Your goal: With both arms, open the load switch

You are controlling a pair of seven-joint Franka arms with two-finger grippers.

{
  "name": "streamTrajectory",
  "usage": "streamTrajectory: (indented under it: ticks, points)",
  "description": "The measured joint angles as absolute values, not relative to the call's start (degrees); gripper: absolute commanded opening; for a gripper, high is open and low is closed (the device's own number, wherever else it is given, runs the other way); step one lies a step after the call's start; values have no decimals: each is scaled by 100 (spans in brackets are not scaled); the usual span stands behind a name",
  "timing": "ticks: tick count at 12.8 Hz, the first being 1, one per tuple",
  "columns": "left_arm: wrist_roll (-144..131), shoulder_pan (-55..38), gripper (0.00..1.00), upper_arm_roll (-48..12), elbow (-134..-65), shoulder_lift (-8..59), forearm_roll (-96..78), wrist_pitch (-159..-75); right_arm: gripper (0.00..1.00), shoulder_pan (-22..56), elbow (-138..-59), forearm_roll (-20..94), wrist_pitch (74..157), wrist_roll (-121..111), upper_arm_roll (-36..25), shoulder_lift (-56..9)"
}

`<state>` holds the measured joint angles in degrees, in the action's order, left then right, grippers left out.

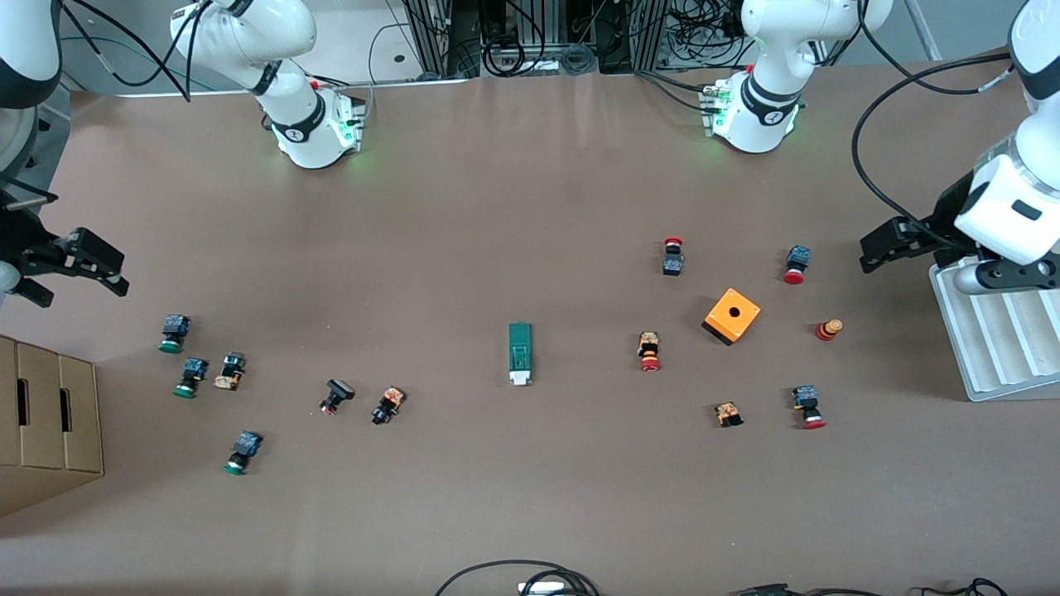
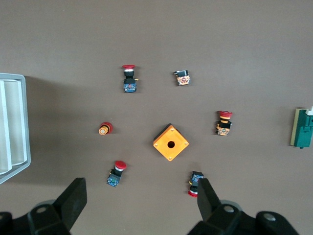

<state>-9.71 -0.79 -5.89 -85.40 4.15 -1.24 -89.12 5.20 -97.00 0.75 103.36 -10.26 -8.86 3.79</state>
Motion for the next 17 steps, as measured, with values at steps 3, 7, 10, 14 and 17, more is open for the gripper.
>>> streamTrajectory:
  ticks: [3,7,10,14,17]
  points:
    - [-1027,-204,100,-708,-8535,457,-167,-8971,100,520,-9701,75,10336,-1026,-885,379]
    - [-1654,-720,100,-875,-8535,571,-164,-9542,100,521,-9701,75,10336,-1026,-885,379]
    - [-2222,-1203,100,-899,-8539,661,38,-9919,100,522,-9701,75,10337,-1026,-885,379]
    - [-3686,-2172,100,-925,-8575,786,897,-10214,100,522,-9701,75,10337,-1026,-885,378]
    - [-4610,-2800,100,-937,-8643,955,1483,-10331,100,522,-9701,75,10337,-1026,-885,378]
